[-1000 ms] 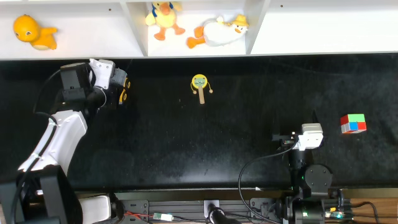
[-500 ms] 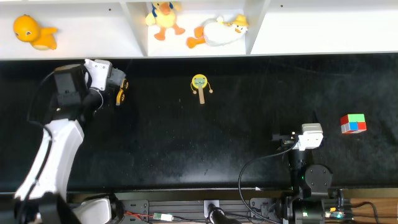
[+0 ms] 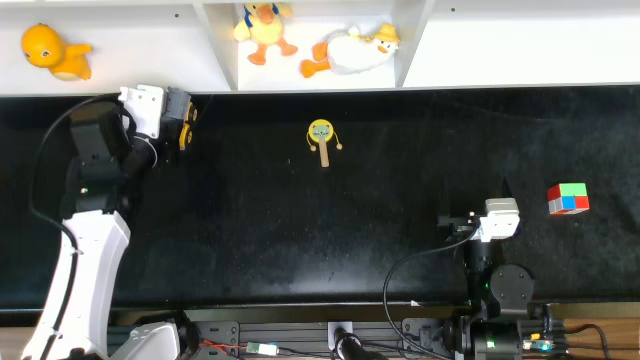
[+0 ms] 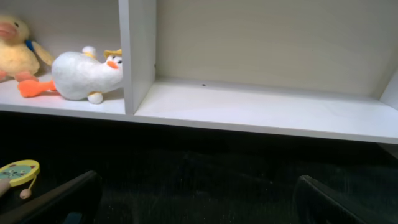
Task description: Store Toys
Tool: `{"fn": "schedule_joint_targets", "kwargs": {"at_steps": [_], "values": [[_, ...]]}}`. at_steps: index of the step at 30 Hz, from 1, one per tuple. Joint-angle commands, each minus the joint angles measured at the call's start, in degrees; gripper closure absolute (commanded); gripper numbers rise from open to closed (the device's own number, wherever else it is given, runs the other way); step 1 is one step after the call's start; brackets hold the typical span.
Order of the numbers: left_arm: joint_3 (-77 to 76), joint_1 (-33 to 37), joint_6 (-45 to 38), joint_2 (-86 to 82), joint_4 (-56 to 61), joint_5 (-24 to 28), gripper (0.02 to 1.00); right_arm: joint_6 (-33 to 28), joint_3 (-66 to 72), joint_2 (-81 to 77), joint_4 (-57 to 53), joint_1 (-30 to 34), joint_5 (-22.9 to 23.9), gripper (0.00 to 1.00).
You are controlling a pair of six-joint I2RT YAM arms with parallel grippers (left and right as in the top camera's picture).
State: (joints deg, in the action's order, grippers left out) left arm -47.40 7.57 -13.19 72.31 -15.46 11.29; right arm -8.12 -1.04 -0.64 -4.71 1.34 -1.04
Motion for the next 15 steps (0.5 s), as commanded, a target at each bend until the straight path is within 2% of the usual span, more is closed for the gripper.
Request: {"fn": "schedule_joint_targets", "kwargs": {"at_steps": [1, 8, 15], "values": [[-7.13, -0.26, 1.46, 2.82, -0.39, 0.15, 0.829, 0.44, 0.76, 0.39, 0.24, -0.35, 0.66, 0.007], [-20.02, -0.26, 3.34, 13.22, -3.54, 0.31, 0.836, 0.44, 0.76, 0.39, 0.24, -0.35, 0.66, 0.005], [-29.07, -0.55, 5.01, 22.71, -4.37, 4.26, 0.851, 0.44, 0.76, 0.39, 0.24, -0.35, 0.66, 0.005]]}}
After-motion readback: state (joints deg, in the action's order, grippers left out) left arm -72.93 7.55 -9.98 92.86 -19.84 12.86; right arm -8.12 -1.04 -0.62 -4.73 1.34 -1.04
